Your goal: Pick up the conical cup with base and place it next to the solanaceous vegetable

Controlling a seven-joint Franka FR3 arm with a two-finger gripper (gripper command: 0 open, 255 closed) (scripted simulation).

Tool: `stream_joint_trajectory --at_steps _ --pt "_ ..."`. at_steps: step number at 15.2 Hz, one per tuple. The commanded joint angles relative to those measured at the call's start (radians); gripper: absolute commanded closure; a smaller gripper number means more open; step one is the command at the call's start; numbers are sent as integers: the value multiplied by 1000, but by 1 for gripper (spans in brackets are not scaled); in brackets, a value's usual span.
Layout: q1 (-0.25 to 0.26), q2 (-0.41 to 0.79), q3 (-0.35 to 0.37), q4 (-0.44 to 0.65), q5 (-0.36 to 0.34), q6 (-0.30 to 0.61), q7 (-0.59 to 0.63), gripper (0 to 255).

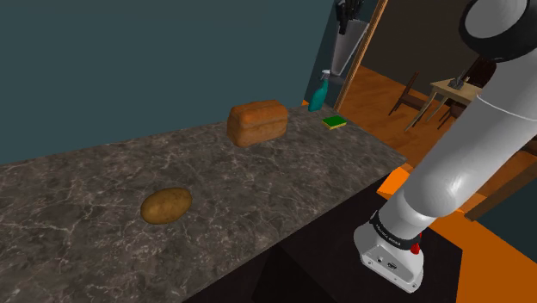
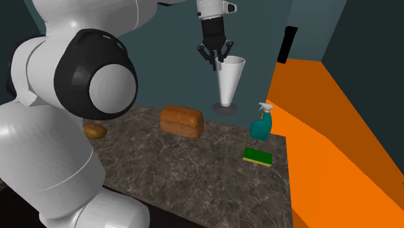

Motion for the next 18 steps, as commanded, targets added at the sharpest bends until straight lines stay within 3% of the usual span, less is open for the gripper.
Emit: stream_joint_trajectory --at_steps 1,9,18 --pt "28 -54 26 -59 -12 -3 54 255" --pt "113 -213 140 -228 -18 -29 253 255" --pt "195 -305 281 -312 28 -76 476 255"
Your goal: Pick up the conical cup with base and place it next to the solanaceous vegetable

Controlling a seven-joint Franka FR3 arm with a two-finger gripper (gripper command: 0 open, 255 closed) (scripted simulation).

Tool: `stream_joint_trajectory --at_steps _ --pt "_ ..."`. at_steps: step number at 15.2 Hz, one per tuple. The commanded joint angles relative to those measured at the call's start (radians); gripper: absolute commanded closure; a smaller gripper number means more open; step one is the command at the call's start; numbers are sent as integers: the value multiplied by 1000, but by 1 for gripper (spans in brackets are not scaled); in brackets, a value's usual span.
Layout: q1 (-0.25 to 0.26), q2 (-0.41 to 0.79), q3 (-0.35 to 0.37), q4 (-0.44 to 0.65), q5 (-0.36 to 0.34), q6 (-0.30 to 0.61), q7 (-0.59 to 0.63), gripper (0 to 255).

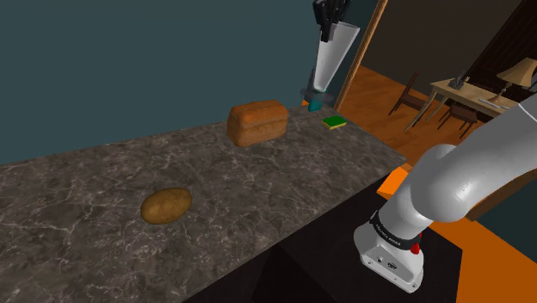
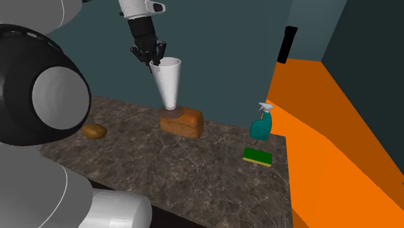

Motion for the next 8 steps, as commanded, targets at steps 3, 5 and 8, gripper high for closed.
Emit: stream_joint_trajectory --at_steps 3,5,8 --pt "37 -12 68 -8 30 -20 108 255" --pt "54 -14 101 -7 46 -30 159 255" --pt "81 -9 152 4 69 -45 237 255"
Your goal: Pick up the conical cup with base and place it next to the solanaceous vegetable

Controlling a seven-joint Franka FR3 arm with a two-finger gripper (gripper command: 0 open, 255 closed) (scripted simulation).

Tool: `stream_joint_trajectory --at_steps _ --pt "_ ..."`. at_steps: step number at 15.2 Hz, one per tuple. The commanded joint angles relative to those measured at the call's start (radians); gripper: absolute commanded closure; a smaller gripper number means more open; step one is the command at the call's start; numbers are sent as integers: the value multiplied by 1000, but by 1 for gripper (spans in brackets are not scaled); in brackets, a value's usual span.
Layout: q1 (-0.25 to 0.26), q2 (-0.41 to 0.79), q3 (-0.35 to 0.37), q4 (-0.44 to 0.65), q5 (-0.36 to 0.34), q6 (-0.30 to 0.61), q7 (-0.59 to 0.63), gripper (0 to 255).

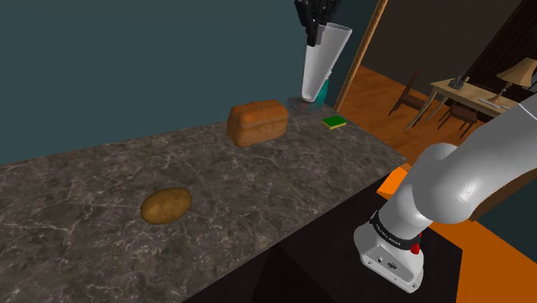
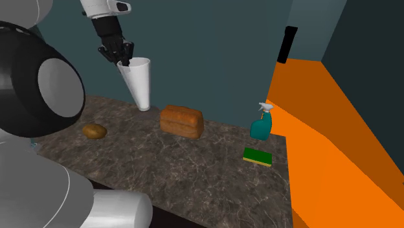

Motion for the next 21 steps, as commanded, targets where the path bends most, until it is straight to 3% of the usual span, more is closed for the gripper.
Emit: stream_joint_trajectory --at_steps 1,13,21 --pt "17 3 33 -1 16 -1 54 255" --pt "126 145 247 165 69 -56 391 255" --pt "242 361 393 402 19 -115 645 255"
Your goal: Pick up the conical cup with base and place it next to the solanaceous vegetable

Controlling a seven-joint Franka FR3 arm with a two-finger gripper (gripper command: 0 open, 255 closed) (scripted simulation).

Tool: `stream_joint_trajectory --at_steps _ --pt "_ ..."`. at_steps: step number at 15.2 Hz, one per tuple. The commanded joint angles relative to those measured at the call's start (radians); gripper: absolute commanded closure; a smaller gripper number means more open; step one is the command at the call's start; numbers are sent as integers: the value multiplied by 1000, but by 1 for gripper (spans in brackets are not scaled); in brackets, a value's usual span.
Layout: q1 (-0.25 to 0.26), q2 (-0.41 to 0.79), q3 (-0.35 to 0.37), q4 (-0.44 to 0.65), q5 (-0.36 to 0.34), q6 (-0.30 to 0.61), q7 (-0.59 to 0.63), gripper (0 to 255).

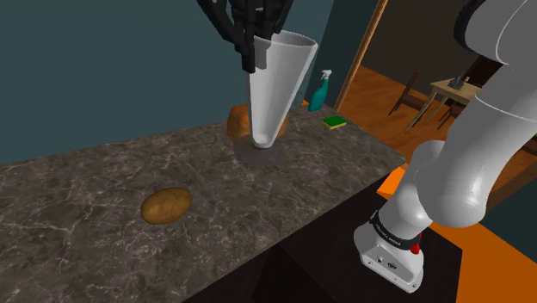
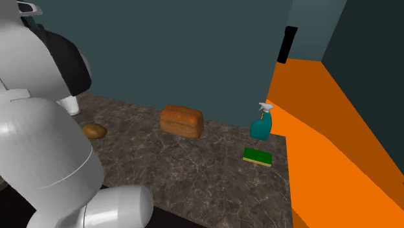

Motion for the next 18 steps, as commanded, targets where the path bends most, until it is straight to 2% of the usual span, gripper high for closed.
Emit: stream_joint_trajectory --at_steps 1,4,7,12,18 --pt "42 70 35 73 -26 -17 71 255" --pt "129 194 75 221 -85 -65 169 255" --pt "262 354 97 440 -174 -147 255 255" --pt "196 267 93 239 -115 -23 244 255" --pt "151 203 90 67 -76 93 230 255"
